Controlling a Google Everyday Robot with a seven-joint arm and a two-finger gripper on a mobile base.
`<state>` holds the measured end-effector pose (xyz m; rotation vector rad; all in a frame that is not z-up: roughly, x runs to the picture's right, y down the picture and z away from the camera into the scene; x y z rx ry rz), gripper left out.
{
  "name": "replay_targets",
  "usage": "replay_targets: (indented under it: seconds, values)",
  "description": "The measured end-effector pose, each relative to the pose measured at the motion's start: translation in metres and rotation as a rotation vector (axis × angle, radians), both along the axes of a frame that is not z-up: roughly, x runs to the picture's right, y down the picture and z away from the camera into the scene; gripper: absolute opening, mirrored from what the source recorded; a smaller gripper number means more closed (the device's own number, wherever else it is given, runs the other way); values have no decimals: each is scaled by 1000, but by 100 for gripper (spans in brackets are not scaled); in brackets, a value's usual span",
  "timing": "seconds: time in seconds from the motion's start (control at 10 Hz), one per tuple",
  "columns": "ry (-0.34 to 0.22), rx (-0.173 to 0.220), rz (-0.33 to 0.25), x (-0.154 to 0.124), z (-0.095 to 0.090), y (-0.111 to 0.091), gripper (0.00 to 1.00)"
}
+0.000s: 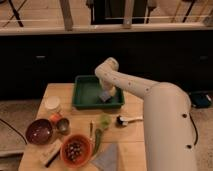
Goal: Wipe tray with sponge
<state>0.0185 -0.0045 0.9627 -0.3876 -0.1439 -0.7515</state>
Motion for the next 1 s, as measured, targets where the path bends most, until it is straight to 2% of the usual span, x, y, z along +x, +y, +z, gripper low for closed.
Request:
replay_targets:
  seconds: [0.2,0.3,0.6,0.8,1.0]
  values:
    - [-18,12,-15,-20,5,-5,1]
    - [-49,13,-35,-36,4,-3,1]
    - [-179,3,-114,-66,-21,20,1]
    - [-209,-13,-141,-60,-34,35,1]
    - [-191,-23,-136,-35,-38,40,1]
